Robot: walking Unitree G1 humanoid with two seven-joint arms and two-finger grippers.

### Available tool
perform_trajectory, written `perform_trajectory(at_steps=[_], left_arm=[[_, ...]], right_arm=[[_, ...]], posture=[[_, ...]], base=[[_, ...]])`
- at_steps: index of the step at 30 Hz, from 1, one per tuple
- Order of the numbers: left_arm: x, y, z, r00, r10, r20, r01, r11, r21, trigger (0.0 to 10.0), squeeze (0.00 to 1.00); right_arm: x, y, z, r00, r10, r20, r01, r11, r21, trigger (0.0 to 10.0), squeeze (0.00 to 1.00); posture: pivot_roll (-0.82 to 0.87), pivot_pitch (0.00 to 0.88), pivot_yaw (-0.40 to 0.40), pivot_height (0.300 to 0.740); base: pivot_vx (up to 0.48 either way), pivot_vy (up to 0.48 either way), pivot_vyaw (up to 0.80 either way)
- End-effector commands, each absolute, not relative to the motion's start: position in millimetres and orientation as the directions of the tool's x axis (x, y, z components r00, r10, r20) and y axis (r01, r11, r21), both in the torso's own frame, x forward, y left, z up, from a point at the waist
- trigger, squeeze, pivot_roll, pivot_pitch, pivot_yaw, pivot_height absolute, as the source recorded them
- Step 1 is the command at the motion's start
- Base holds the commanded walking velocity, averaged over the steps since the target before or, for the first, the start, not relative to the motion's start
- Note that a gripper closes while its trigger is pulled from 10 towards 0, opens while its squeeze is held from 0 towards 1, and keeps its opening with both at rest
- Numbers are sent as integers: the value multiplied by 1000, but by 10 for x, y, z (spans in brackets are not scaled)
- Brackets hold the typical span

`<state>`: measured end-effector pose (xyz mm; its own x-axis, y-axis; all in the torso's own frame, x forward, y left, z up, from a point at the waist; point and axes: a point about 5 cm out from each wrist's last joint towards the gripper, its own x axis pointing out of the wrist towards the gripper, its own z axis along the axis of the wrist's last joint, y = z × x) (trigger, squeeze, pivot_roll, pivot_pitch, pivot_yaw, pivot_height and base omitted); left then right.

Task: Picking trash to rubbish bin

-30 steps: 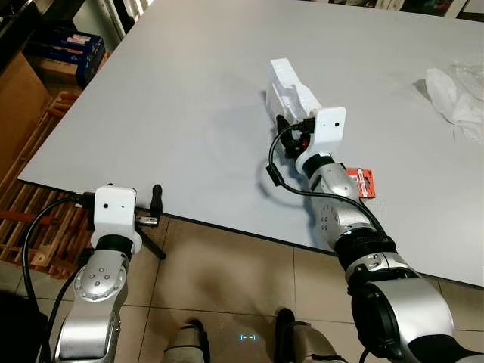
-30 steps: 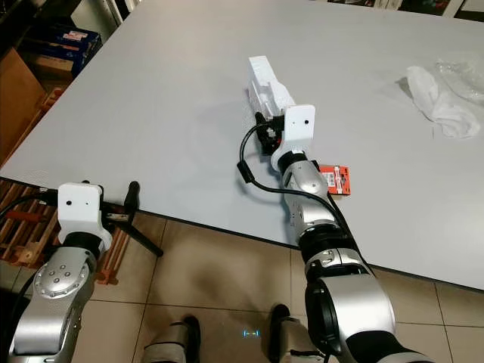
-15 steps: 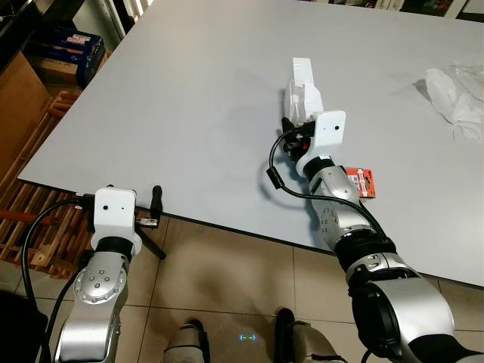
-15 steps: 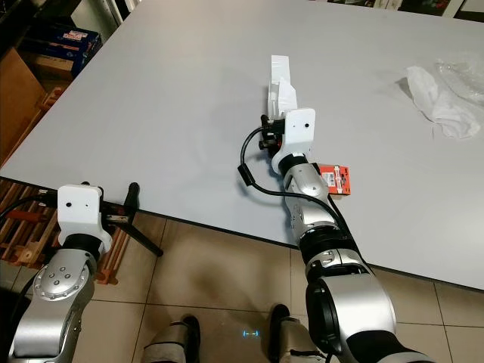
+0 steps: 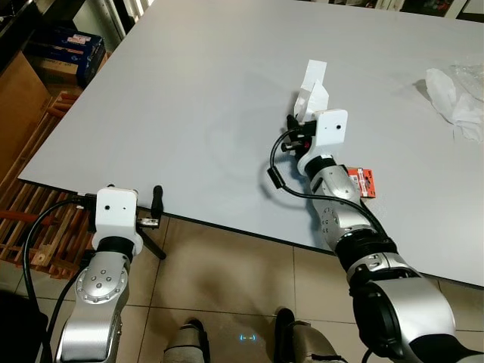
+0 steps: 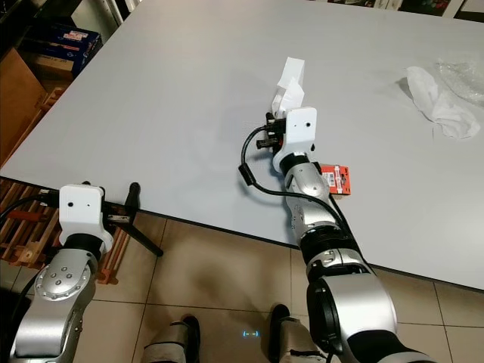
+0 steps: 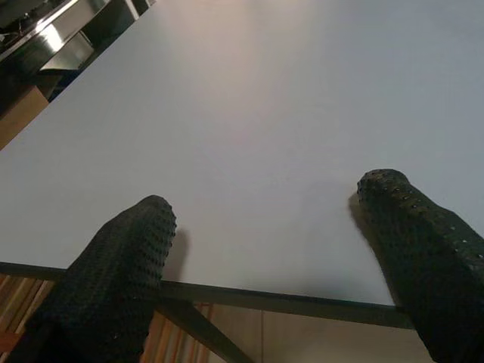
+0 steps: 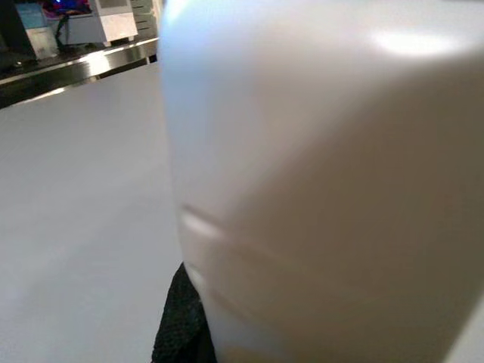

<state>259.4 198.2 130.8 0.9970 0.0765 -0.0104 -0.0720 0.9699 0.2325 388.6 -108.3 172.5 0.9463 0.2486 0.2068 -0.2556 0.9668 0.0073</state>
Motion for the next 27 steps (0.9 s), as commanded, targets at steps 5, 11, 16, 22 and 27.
perform_trajectory(at_steps=[5, 11, 16, 22, 27], left_arm=[[2601, 1996, 1272, 996, 89, -24, -81, 966, 245, 10000, 0], [2620, 1988, 1277, 995, 93, -18, -86, 966, 242, 10000, 0], [2651, 1972, 1290, 996, 92, -7, -88, 969, 231, 10000, 0], [2733, 1899, 1284, 997, 77, 1, -75, 978, 194, 10000, 0], [2901, 1715, 1287, 1000, 28, 13, -30, 989, 147, 10000, 0]], right_arm=[[3911, -1048, 1899, 929, 249, 275, -248, 968, -40, 10000, 0], [3904, -1037, 1975, 916, 247, 316, -231, 969, -87, 10000, 0], [3892, -1087, 2041, 906, 233, 354, -200, 971, -128, 10000, 0], [3858, -1214, 2143, 889, 210, 407, -157, 975, -160, 10000, 0], [3758, -1462, 2227, 876, 154, 457, -74, 979, -187, 10000, 0]], posture=[[224, 268, 22, 740], [223, 263, 19, 740], [216, 250, 13, 740], [181, 224, 14, 740], [106, 173, 22, 740]], base=[[0, 0, 0], [0, 0, 0], [0, 0, 0], [0, 0, 0], [0, 0, 0]])
